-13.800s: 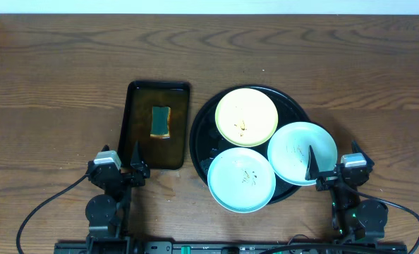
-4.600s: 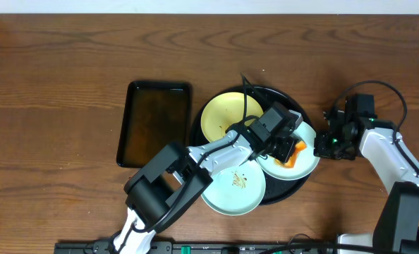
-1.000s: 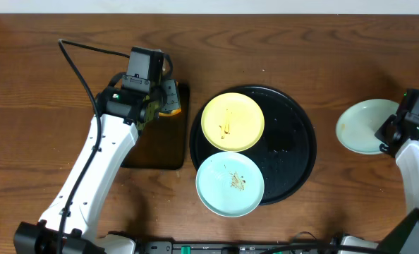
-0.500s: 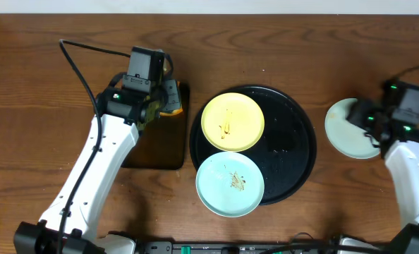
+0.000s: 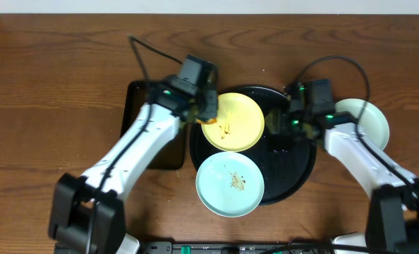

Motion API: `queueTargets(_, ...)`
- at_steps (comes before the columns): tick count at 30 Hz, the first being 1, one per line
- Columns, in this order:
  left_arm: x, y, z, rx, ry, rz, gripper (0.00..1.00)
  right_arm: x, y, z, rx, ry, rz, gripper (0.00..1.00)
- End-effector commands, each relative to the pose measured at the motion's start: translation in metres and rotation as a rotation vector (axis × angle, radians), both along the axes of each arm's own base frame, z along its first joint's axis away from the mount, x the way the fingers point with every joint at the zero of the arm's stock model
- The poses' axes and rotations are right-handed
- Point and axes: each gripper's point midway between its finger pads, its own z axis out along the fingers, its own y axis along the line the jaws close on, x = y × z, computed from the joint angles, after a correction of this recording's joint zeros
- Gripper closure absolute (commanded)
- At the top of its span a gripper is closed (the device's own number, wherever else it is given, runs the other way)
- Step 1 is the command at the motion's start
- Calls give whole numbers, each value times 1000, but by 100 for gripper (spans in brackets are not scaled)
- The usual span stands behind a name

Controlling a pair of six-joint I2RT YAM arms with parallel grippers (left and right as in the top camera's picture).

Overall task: Clean dirty plates on tray and stack at the side
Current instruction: 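Grip the yellow plate with the right gripper and scrub it with the sponge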

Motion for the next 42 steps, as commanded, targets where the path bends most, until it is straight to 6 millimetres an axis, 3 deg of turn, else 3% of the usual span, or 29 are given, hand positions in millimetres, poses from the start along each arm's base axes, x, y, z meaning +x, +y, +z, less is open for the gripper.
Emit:
queueTargets(1, -8, -23, -19, 6, 27, -63, 89, 1, 11, -17, -22, 43, -40, 46)
queueTargets(4, -13, -41, -33, 13, 38, -104, 88, 0, 16, -29, -30, 66, -49, 55)
queueTargets(9, -20, -65, -57, 25, 55, -160, 88, -4, 25, -45, -25, 109, -62, 59)
queueTargets(12, -24, -74, -69, 35, 71, -181, 88, -8, 28, -55, -33, 140, -67, 72)
queueTargets(20, -31, -76, -99, 70, 126, -194, 87, -10, 26, -65, -60, 158, -84, 98)
queueTargets(25, -29, -76, -117, 94, 138, -210, 88, -10, 25, -65, -54, 165, -105, 99)
queueTargets(31, -21, -66, -134, 164, 118, -193, 87, -11, 25, -65, -56, 169, -105, 99)
queueTargets(34, -11, -45, -140, 271, 85, -140, 90, -11, 25, -65, -56, 169, -105, 99)
queueTargets(42, 5, -9, -135, 321, 89, -53, 92, -11, 25, -65, -57, 170, -105, 99)
